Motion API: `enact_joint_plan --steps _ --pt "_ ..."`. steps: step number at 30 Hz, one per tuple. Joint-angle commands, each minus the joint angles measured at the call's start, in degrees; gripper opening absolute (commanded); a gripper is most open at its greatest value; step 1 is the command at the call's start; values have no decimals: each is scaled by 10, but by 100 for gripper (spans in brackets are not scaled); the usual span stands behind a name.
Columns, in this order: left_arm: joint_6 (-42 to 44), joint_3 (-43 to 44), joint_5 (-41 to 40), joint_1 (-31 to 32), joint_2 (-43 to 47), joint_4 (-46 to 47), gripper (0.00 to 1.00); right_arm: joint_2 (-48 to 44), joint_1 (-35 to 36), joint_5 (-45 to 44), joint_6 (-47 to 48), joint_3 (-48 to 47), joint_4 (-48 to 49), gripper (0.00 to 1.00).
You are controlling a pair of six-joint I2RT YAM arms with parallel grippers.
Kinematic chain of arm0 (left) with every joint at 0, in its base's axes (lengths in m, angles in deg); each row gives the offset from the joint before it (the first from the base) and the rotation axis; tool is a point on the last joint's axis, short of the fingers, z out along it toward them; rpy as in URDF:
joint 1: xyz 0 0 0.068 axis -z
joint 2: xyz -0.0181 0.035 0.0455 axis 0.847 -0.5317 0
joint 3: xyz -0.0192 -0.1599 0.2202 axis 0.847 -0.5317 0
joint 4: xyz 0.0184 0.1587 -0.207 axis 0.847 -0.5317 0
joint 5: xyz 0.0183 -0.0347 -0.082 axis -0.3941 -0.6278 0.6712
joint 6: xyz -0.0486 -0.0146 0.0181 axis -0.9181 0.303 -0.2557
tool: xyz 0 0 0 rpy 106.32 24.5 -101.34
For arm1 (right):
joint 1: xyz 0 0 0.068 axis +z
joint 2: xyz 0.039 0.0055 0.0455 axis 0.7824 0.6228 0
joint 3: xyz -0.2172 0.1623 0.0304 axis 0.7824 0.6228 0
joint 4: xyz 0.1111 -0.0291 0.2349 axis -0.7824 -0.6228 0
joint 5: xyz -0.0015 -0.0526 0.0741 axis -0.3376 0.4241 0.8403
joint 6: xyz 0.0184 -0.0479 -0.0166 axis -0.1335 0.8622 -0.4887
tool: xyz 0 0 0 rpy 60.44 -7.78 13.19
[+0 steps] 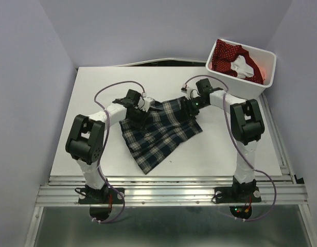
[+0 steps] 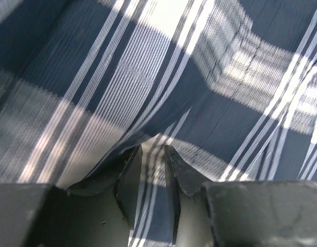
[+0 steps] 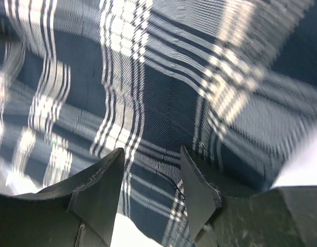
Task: Fold and stack the skirts
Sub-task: Fold the skirt
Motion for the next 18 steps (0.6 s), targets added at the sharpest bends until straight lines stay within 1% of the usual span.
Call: enact_joint_plan --steps 1,2,4,5,6,8,9,10,11,12,13,14,16,17,18 --pt "-19 24 -9 -24 37 12 39 66 -3 -44 -50 -129 45 53" --pt "-19 26 6 -23 62 15 41 76 -3 -39 -59 -176 44 53" --pt "-23 36 4 -16 88 26 46 71 -3 -20 -89 -205 39 54" --pt "-23 42 -6 -9 109 31 48 62 -3 -14 -91 -209 40 54" --pt "-21 47 -17 12 118 33 51 33 -3 -6 -132 -203 46 55" --pt "-12 66 -65 44 133 40 54 -8 -3 -4 -177 -173 65 56" --pt "-7 73 -88 63 132 47 55 -31 -3 -18 -232 -124 80 56" --pt "-1 86 -121 101 123 51 56 -78 -3 -27 -261 -94 114 55" --pt "-1 94 -130 114 113 51 57 -100 -3 -35 -284 -61 132 55" --pt "-2 101 -138 125 103 53 58 -121 -3 -41 -327 6 170 54" --pt "-9 120 -149 141 76 52 59 -154 -3 -48 -349 38 185 49" --pt "-13 130 -153 146 60 52 60 -164 -3 -56 -388 65 198 46" --pt "-18 164 -156 153 31 48 61 -176 -8 -63 -427 129 225 43" --pt "-26 175 -160 158 4 47 62 -179 -8 -65 -444 146 236 39" --pt "-29 197 -162 161 -7 46 63 -178 -8 -72 -478 176 256 37"
